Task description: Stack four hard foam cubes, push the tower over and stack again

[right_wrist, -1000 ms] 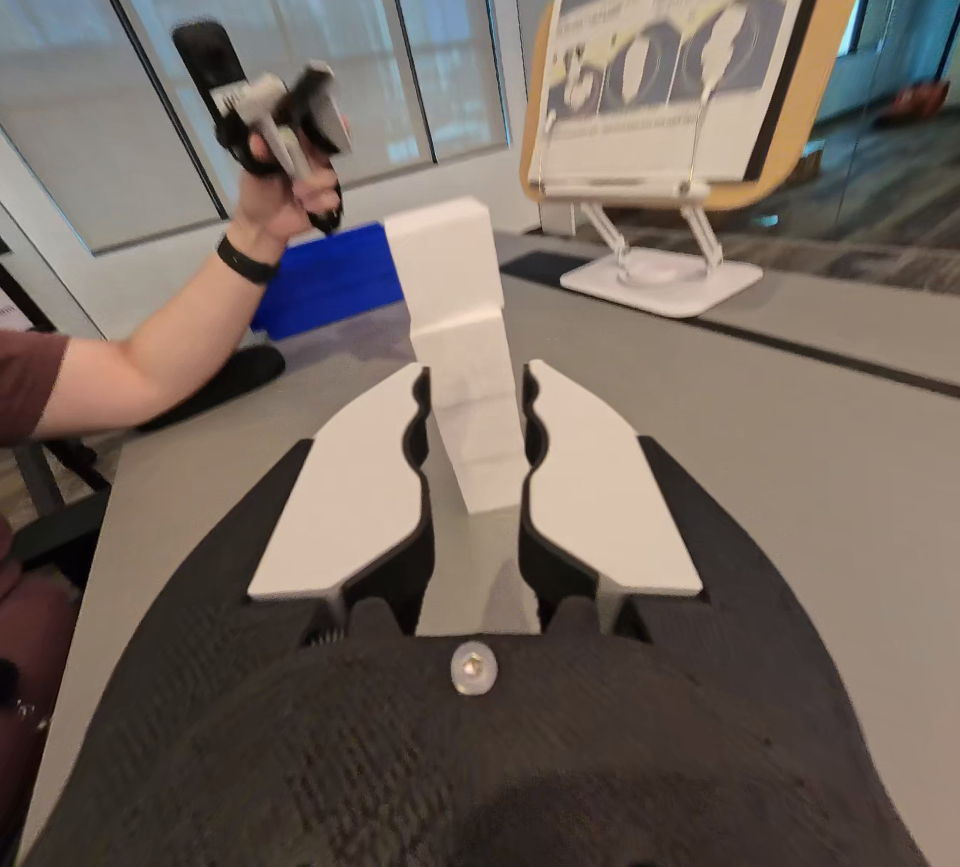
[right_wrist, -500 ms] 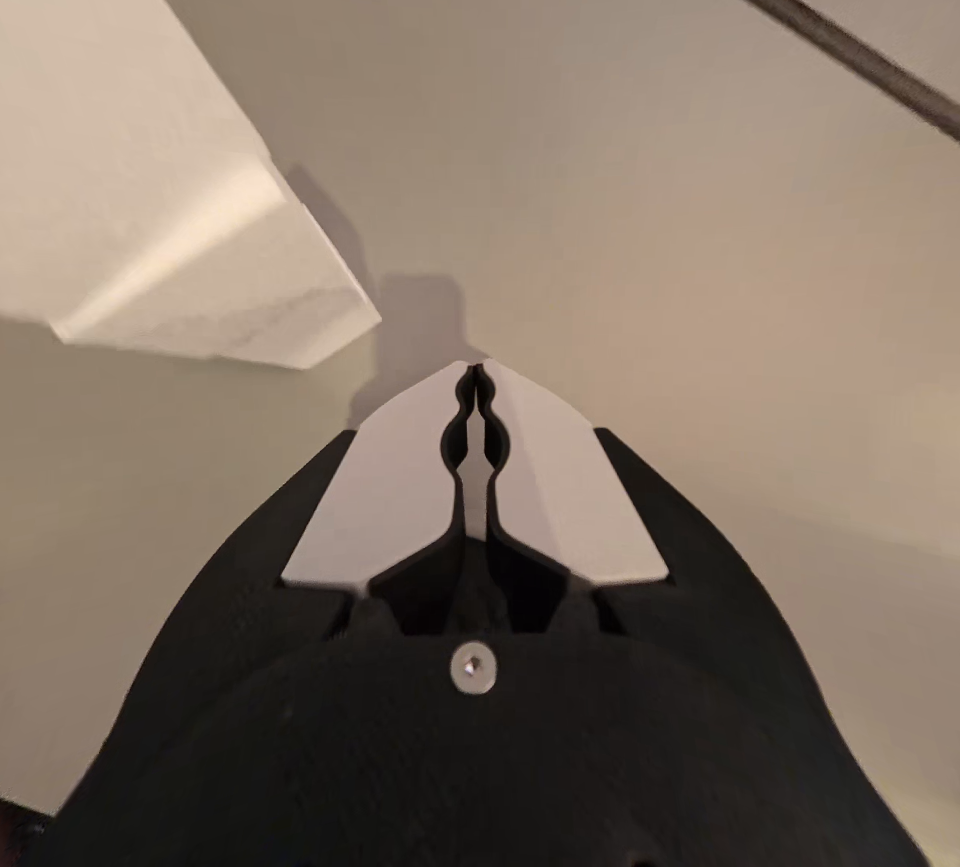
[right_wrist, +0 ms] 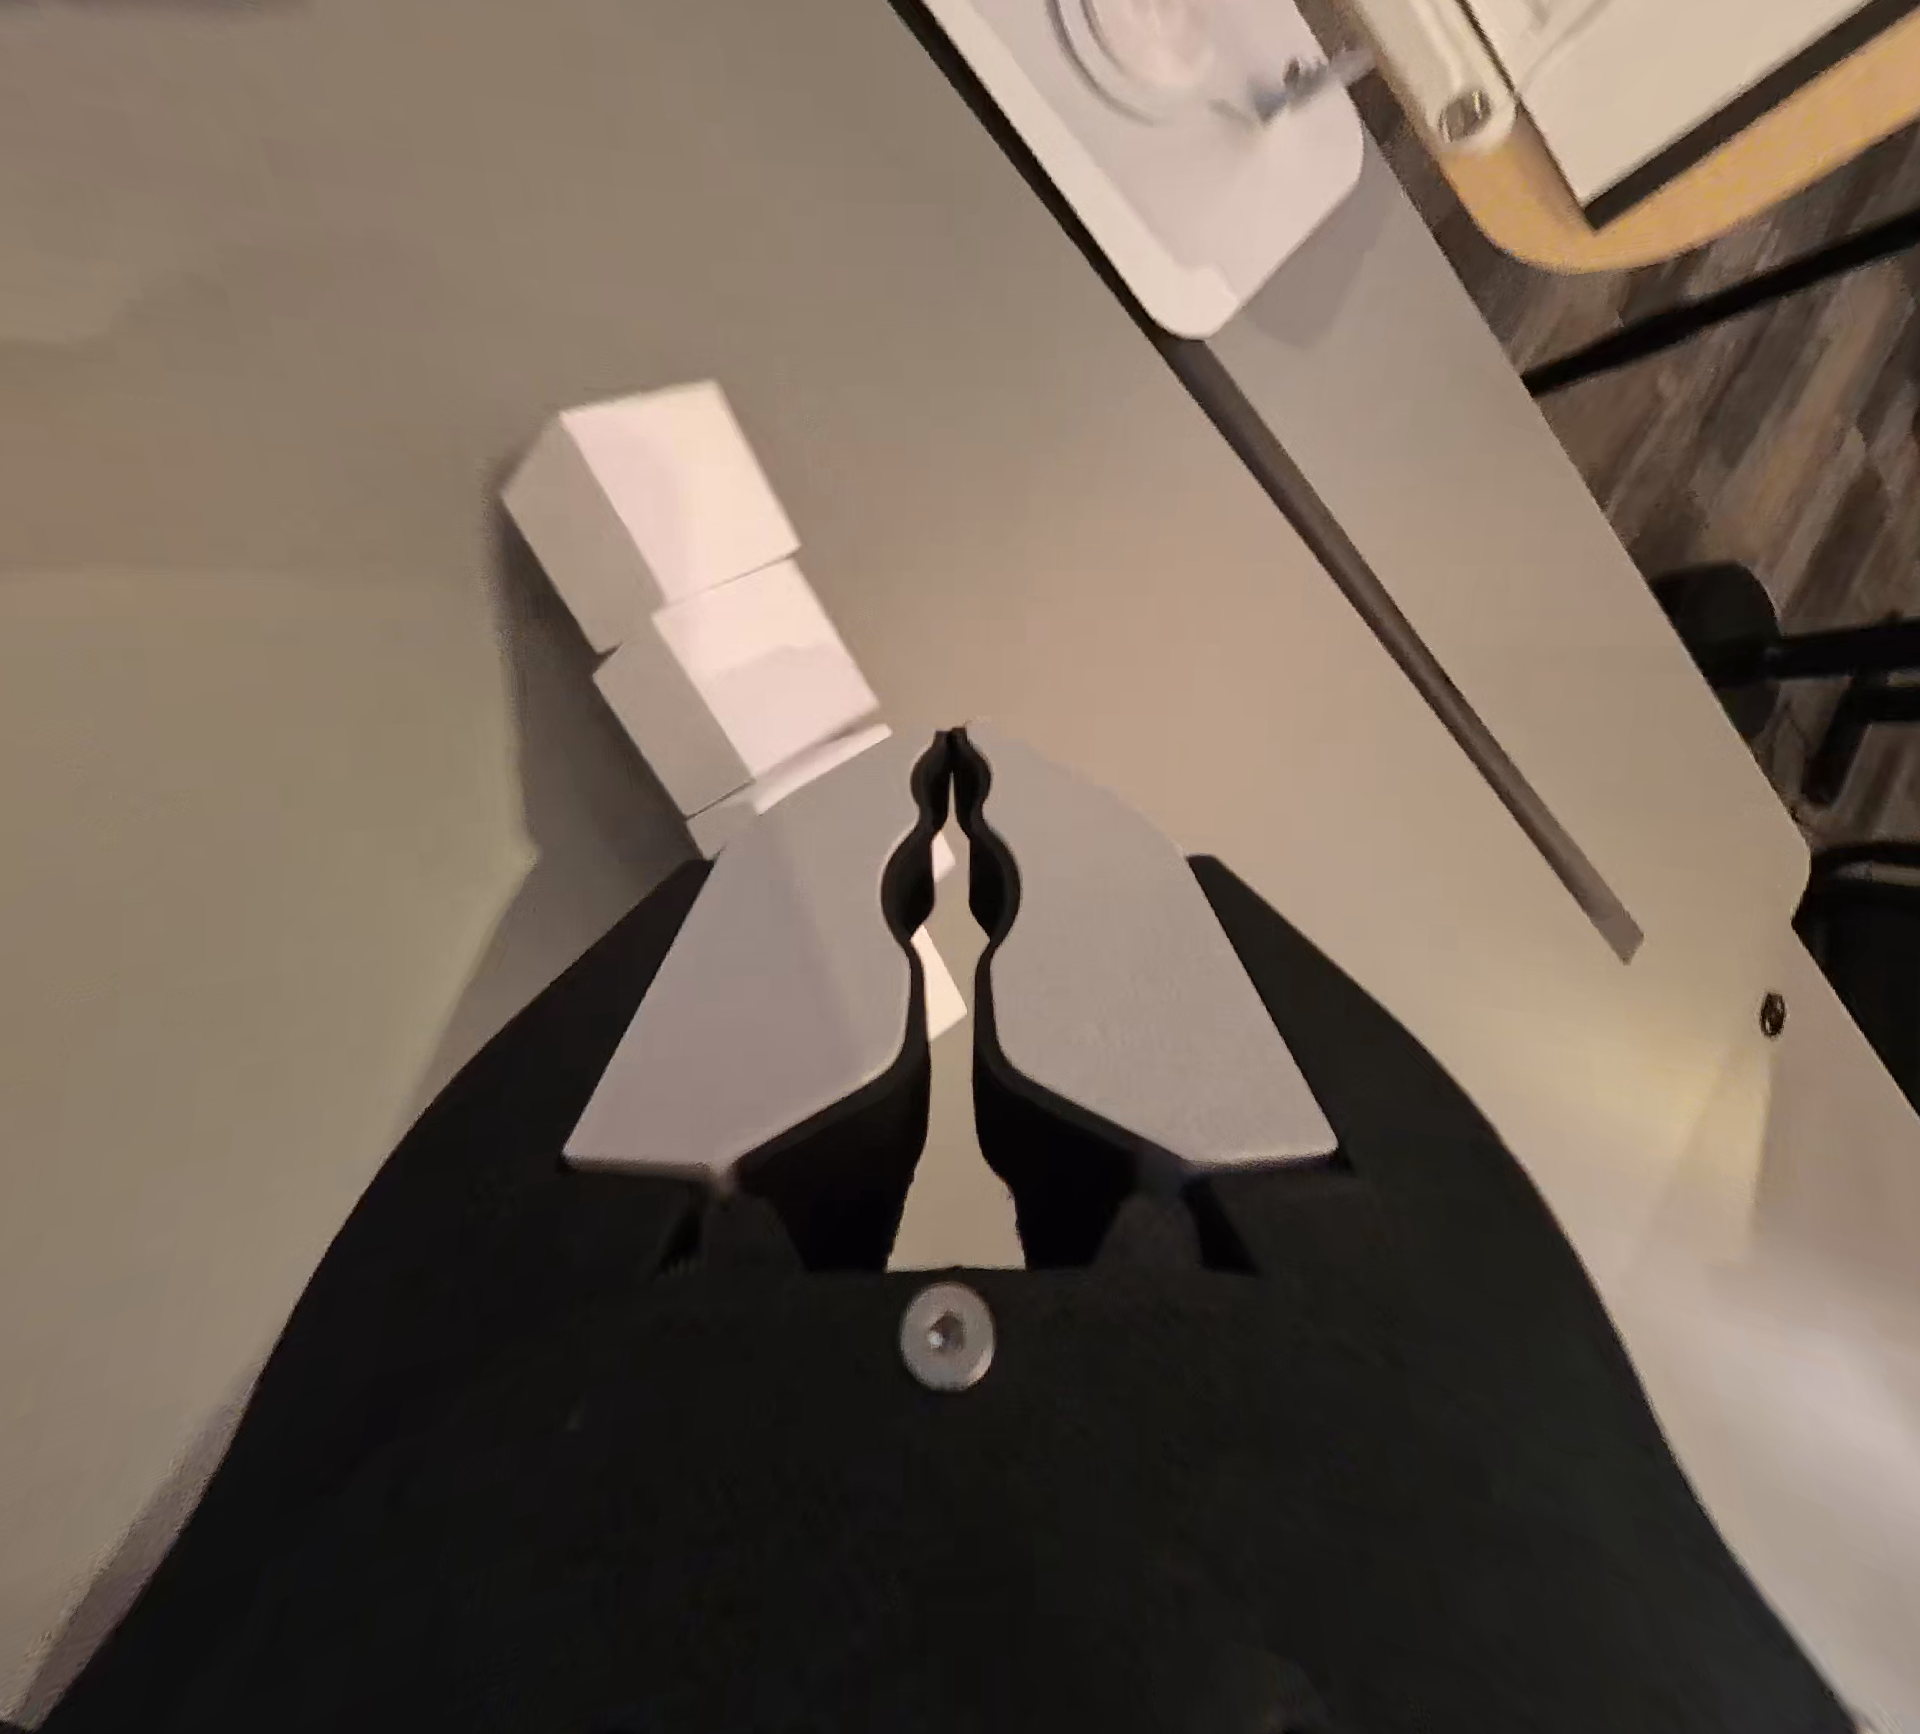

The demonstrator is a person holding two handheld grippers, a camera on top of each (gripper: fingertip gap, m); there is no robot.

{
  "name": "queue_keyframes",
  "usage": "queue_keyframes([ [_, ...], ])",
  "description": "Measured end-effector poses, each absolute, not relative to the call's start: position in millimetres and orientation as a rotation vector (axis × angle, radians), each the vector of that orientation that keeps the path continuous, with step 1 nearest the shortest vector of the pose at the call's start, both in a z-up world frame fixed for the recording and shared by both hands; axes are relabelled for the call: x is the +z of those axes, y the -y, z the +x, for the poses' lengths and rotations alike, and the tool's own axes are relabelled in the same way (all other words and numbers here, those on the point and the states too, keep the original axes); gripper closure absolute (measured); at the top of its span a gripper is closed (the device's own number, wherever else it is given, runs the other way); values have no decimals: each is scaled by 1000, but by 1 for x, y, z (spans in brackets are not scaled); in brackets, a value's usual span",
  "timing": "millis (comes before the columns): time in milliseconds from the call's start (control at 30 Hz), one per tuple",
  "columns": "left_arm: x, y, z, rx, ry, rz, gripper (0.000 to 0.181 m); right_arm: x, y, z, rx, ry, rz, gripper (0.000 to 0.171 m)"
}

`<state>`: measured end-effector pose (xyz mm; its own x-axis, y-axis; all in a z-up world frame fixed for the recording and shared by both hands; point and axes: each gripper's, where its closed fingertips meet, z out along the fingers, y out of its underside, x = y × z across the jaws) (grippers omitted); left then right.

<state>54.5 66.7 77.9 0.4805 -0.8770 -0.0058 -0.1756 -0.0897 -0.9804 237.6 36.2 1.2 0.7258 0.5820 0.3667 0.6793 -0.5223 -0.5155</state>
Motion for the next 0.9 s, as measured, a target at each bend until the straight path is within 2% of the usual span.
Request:
queue_keyframes([
  [200, 66, -70, 55, -790, -976, -1599, 181, 4, -27, 228, -74, 1004, -2188, 171],
  [400, 32, -61, 76, -893, -1163, -1587, 176, -41, -1, 271, 138, 1076, -2126, 169],
  [433, 20, -59, 80, -895, -1225, -1585, 171, -51, 4, 279, 215, 1079, -2108, 160],
  [533, -7, -55, 94, -937, -1334, -1543, 162, -70, 18, 296, 477, 1048, -2028, 151],
  [667, -22, -54, 105, -961, -1361, -1503, 138, -80, 25, 312, 612, 1009, -1882, 115],
  [800, -50, -57, 109, -881, -1436, -1548, 118, -107, 24, 317, 558, 1070, -1901, 101],
  [900, -61, -57, 117, -868, -1459, -1564, 115, -124, 18, 314, 505, 1114, -1920, 97],
])
